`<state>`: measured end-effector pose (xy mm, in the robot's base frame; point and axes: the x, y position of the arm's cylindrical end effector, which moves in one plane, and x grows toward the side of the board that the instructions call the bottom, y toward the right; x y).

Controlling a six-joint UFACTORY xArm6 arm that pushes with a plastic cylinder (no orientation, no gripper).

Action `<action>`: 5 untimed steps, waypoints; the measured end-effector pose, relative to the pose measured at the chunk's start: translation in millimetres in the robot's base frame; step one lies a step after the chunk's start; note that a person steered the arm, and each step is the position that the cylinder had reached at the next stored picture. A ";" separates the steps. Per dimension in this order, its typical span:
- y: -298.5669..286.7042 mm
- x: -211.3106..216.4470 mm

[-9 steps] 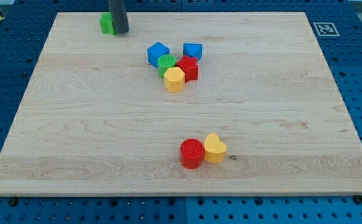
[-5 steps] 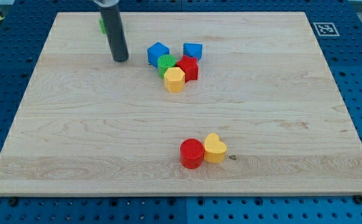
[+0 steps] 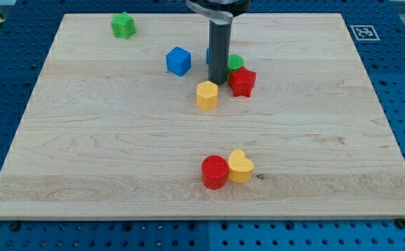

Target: Push the blue cube towards the green star

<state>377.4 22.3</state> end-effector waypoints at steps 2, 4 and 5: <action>-21.4 1.8; -23.5 3.8; -36.2 -0.6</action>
<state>376.8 -13.9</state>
